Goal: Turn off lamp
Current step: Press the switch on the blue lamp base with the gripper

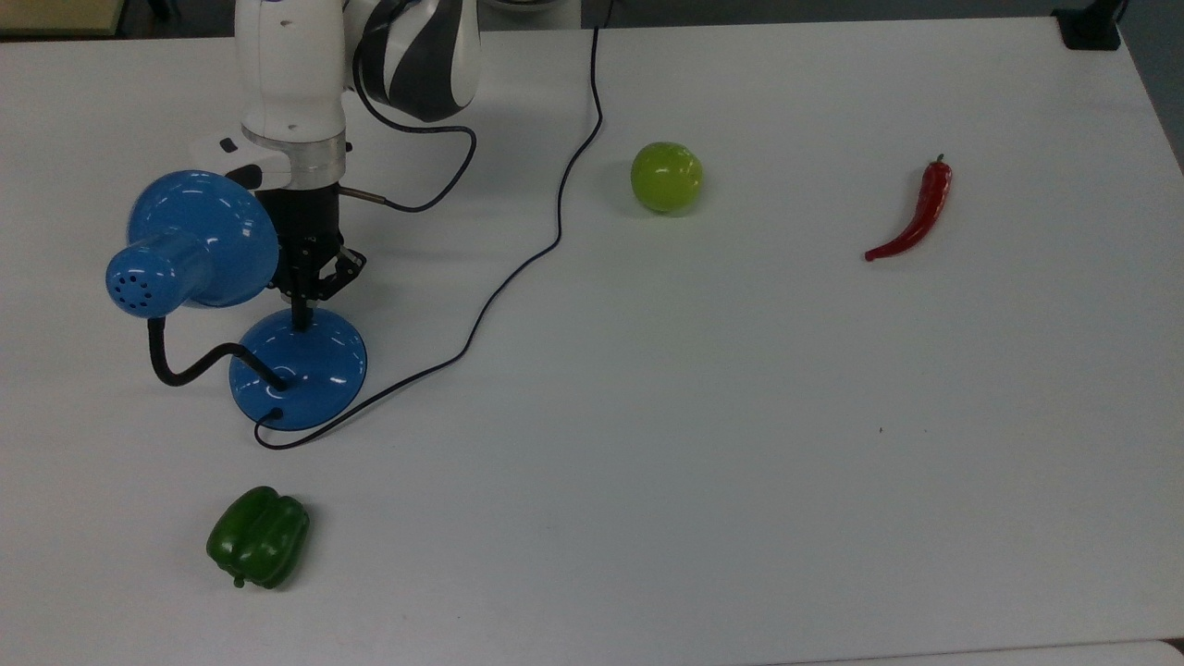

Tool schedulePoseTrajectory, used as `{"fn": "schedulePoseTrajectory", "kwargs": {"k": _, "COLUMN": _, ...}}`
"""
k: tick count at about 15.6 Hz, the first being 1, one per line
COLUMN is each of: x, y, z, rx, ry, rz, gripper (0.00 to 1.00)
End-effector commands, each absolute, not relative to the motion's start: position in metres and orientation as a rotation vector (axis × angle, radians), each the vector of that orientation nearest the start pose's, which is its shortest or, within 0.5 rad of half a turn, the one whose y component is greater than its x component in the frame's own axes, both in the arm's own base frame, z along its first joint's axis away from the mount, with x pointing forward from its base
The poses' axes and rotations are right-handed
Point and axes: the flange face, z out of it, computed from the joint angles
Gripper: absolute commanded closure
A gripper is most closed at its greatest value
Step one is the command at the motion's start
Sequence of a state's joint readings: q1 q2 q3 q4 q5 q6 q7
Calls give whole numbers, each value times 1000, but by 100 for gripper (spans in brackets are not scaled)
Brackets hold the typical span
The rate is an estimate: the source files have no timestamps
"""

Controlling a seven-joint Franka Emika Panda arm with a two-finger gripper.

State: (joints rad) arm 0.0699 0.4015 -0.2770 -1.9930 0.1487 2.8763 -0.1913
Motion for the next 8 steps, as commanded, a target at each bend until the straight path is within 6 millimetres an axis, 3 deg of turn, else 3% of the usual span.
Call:
{"fn": "schedulePoseTrajectory", "kwargs": {"k": 1, "x": 627, "y": -136, "z": 311, "rx": -3170, "ry": 175, "rz": -749, "gripper": 100}}
{"fn": "schedulePoseTrajectory", "kwargs": {"k": 4, "x": 622, "y": -135, "z": 314, "rx": -3187, "ry": 96, "rz": -642, "gripper": 100}}
{"fn": "schedulePoseTrajectory", "kwargs": {"k": 8, "x": 610, "y": -131, "z": 338, "rx": -3181, "ry": -29, "rz": -462, "gripper": 100}}
